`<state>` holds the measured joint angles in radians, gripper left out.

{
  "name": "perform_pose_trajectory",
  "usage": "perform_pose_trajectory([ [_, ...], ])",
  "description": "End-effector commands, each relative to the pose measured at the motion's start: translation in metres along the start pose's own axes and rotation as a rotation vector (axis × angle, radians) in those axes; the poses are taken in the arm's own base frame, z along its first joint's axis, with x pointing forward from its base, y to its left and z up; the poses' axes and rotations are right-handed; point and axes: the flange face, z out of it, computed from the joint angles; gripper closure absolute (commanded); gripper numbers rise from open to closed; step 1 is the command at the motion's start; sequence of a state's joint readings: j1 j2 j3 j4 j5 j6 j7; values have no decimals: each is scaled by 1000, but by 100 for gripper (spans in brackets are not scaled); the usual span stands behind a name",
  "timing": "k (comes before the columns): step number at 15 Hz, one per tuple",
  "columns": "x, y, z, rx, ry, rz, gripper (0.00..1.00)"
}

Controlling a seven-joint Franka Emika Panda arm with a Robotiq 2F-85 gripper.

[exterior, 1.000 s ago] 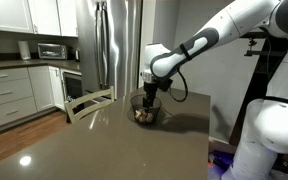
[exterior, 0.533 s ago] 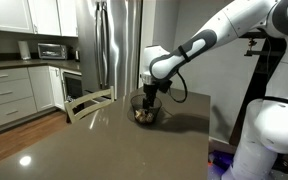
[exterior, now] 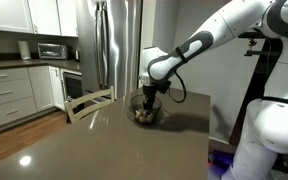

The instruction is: Put the object on the table into the basket then take it out again.

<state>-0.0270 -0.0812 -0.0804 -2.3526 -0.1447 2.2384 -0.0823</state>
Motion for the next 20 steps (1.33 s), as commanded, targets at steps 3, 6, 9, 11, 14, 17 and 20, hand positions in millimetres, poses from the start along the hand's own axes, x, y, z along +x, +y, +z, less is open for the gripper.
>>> perform_pose_trajectory([
  [3, 5, 6, 1, -16, -74, 14, 33],
  [6, 4, 1, 7, -11, -98, 14, 14],
  [9, 5, 0, 12, -8, -112, 12, 9],
  [11, 5, 0, 13, -5, -120, 11, 9],
  [14, 6, 3, 11, -5, -121, 13, 36],
  [17, 7, 5, 6, -6, -125, 16, 58],
  [20, 9, 8, 1, -7, -127, 18, 77],
])
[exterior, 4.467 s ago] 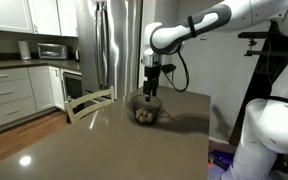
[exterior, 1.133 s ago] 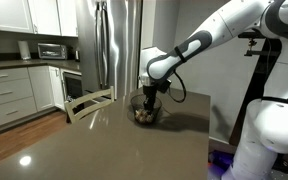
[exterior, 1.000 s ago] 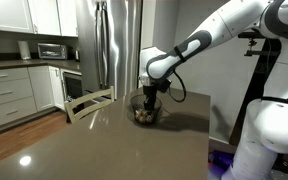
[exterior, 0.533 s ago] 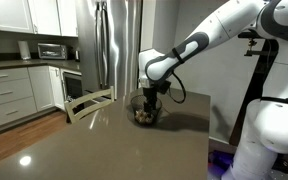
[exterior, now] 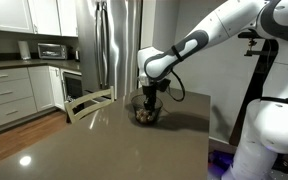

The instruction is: Put the object on the table into the basket then take it out again.

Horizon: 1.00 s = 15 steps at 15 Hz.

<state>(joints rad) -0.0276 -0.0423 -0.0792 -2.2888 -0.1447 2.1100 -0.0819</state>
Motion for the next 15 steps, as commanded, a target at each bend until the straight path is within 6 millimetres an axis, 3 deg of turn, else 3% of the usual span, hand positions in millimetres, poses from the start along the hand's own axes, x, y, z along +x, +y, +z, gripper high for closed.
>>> perform_pose_trajectory([
  [1, 4, 6, -2, -9, -23, 16, 84],
  [3, 4, 7, -2, -8, -25, 17, 97],
  [8, 4, 10, -2, -7, -32, 21, 100],
  [9, 4, 10, -2, -7, -35, 22, 92],
  [10, 4, 9, -1, -6, -37, 21, 72],
  [15, 4, 8, 2, -7, -45, 18, 42],
])
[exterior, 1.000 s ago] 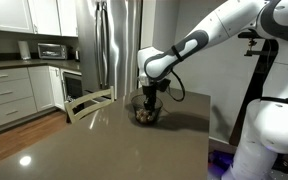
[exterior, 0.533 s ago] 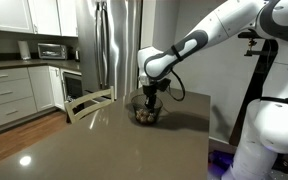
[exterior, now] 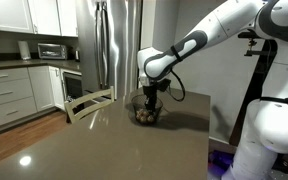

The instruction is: Put the object on the table into the basket then take it out again.

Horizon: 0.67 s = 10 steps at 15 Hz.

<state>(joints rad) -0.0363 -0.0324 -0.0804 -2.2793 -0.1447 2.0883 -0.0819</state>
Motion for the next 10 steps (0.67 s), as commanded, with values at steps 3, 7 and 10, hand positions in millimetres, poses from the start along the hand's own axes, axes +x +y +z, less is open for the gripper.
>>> perform_pose_trajectory([
  [3, 4, 3, 1, -9, -26, 7, 23],
  [7, 5, 4, 2, -10, -29, 7, 32],
  [10, 4, 4, 2, -12, -31, 6, 17],
])
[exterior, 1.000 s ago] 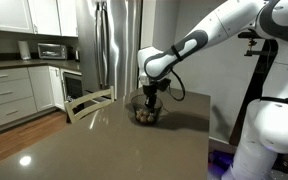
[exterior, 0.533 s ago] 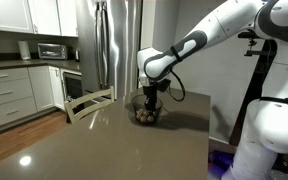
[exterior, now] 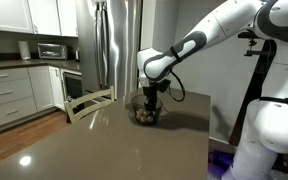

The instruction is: Put the object on the table into the basket then take it out again.

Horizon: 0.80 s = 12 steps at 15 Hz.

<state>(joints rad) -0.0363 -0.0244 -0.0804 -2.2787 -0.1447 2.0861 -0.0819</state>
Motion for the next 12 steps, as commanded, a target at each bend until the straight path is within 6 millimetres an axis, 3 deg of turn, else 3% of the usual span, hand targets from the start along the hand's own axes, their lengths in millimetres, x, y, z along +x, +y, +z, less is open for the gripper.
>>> perform_pose_trajectory([
  [1, 4, 4, -1, -12, -23, 7, 11],
  [3, 3, 4, 0, -13, -25, 5, 0],
  [4, 3, 4, 0, -12, -24, 5, 42],
  [6, 3, 4, 0, -13, -25, 5, 40],
  [12, 5, 4, -2, -15, -20, 7, 80],
])
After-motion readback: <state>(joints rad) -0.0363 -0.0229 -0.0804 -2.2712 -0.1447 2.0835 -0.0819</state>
